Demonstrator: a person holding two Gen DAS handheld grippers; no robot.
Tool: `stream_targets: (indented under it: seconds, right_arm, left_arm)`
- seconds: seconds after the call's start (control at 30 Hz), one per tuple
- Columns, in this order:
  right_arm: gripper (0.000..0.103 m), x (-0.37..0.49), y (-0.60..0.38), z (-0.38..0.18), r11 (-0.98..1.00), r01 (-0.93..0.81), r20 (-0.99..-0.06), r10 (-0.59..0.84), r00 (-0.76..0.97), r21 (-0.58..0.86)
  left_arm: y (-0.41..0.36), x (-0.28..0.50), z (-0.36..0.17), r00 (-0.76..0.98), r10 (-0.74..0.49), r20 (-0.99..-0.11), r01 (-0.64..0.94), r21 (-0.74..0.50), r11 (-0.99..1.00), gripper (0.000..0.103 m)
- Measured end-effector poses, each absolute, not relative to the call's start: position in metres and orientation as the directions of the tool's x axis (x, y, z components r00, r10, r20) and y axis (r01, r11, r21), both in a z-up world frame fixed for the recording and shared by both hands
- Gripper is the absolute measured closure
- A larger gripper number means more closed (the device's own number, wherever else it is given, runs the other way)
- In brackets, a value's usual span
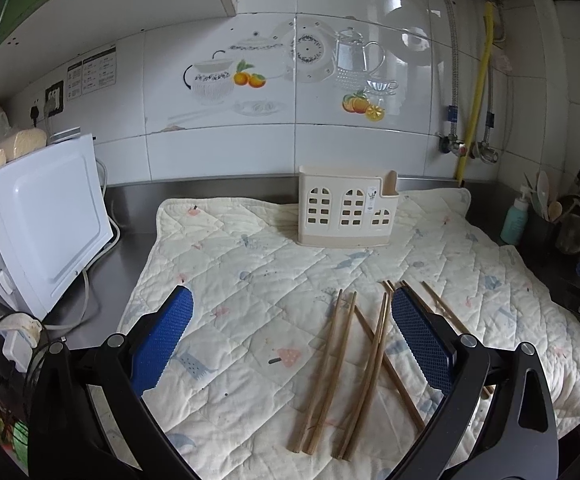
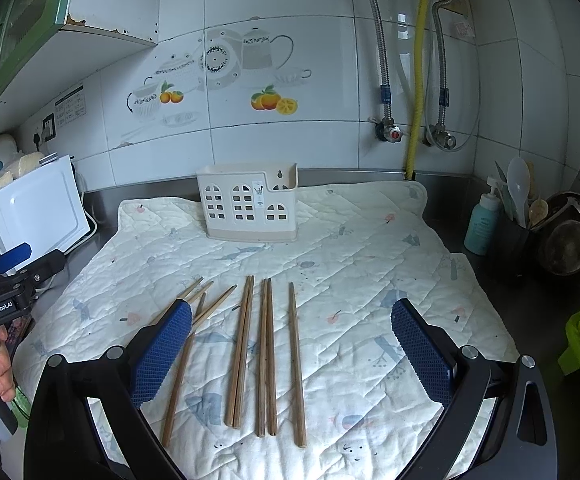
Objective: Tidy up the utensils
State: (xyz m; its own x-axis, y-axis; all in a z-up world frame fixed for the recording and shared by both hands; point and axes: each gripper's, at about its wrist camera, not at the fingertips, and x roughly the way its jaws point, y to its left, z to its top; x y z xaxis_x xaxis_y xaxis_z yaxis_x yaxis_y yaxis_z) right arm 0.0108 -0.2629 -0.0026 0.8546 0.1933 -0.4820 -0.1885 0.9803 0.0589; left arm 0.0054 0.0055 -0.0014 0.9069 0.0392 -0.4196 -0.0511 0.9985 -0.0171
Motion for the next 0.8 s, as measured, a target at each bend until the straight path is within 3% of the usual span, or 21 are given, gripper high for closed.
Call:
stream_targets:
  seconds: [0.7, 0.8]
  right_arm:
    - [0.007, 0.002, -0.256, -0.021, 0.976, -0.215, -0.487, 0.21, 0.848, 0.047]
    - [0.007, 0.002, -0.257, -0.023, 0.976, -0.212, -0.494, 0.204, 0.845, 0.042]
  left_arm:
    - [0.028, -0.001, -0.015, 0.895, 0.052, -0.443, -0.089, -0.062, 0.994, 0.005]
    - [0.026, -0.002, -0.021, 0.892, 0.042, -0.449, -0.069, -0.045, 0.997, 0.011]
